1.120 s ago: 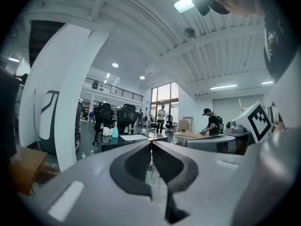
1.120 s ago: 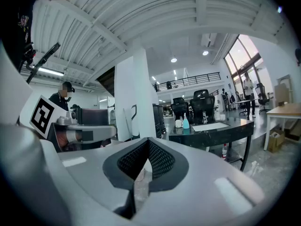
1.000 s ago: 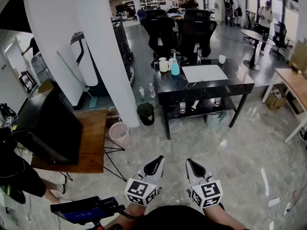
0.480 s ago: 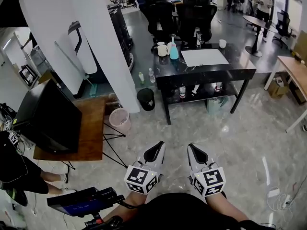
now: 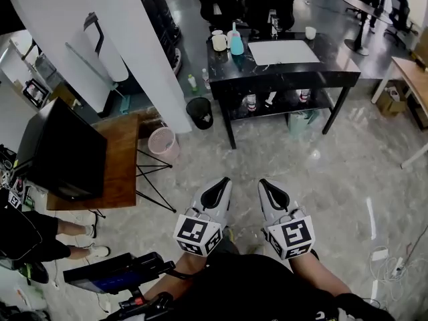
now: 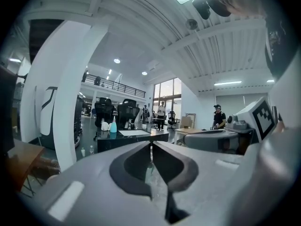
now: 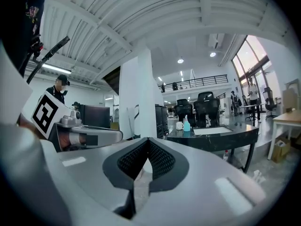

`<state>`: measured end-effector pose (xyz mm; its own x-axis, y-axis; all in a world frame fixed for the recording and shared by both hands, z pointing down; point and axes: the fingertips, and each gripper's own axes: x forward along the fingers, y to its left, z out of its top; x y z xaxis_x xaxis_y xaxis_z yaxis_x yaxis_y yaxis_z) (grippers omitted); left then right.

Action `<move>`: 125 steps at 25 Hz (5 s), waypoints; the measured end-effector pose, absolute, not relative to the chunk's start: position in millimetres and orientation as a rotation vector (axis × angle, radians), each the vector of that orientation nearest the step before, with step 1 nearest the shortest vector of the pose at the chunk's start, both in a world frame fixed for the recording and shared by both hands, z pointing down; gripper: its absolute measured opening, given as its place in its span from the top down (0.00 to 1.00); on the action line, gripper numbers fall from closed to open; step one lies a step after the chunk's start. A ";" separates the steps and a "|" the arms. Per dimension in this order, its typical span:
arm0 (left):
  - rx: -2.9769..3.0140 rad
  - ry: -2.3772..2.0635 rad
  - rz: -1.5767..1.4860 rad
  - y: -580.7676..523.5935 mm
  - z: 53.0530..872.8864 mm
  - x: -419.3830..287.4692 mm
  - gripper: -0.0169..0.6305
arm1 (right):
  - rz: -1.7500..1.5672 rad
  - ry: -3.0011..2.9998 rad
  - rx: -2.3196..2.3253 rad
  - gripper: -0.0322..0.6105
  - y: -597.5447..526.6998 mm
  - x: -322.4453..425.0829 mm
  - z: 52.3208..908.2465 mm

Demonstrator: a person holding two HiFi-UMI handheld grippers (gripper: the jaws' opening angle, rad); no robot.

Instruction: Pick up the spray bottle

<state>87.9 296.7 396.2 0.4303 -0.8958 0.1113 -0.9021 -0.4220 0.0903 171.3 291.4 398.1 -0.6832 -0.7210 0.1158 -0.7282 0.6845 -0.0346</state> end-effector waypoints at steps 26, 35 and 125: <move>2.584 -1.423 0.002 19.8 400.4 -80.5 0.96 | 0.202 -2.645 1.415 0.91 22.9 13.6 413.7; 2.586 -1.405 0.049 -67.2 416.6 -80.7 0.97 | 0.241 -2.646 1.427 0.91 -69.1 16.0 432.4; 2.635 -1.410 0.075 -472.2 405.0 -119.4 0.97 | 0.093 -2.578 1.706 0.69 -458.1 9.7 386.1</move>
